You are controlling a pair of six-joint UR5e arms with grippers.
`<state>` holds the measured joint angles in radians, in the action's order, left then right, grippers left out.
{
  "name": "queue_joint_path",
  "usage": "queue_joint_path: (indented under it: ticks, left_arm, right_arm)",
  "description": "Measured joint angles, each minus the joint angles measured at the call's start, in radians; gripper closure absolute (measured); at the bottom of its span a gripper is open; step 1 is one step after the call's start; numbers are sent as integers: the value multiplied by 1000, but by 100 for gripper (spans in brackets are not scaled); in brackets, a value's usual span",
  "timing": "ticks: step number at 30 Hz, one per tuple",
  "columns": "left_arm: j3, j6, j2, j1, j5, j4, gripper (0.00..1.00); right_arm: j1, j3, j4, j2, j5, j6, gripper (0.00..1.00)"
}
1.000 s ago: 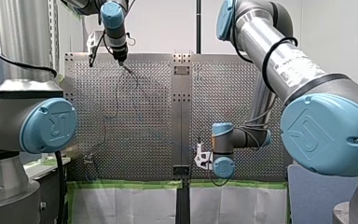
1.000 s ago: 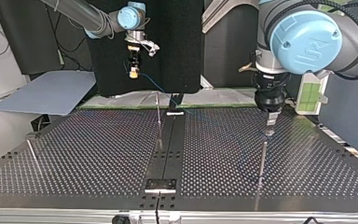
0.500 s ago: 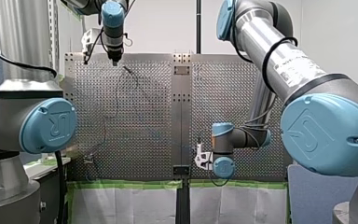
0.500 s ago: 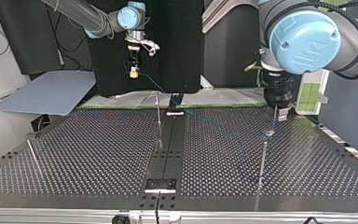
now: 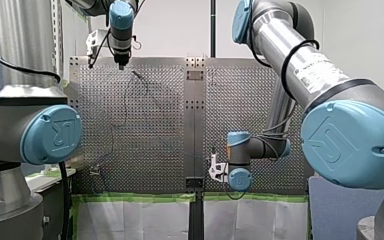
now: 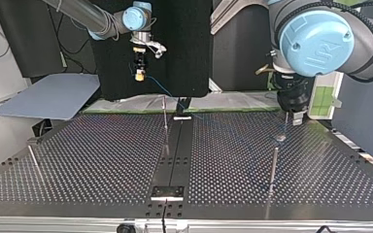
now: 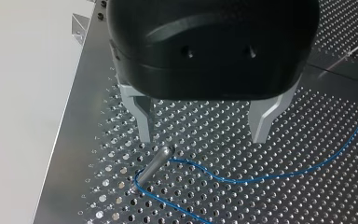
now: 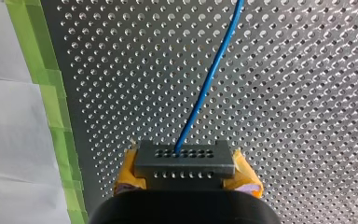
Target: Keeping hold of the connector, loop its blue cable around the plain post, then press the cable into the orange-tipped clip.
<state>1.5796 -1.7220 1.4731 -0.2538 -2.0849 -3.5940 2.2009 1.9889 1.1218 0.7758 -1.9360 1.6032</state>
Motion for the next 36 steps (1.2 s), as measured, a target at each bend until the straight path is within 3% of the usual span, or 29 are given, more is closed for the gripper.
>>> queue_joint_path:
  ticks: [9, 14, 23, 36]
  left_arm:
    - [0, 30, 0, -8, 20, 27, 0]
    - [0, 77, 3, -14, 65, 69, 0]
    - [0, 162, 42, -31, 101, 107, 0]
    - [0, 266, 78, -85, 106, 198, 0]
  right_arm:
    - [0, 0, 0, 0, 1, 3, 100]
    - [0, 0, 0, 0, 3, 4, 100]
    - [0, 0, 5, 0, 19, 7, 100]
    - [0, 0, 6, 0, 24, 17, 100]
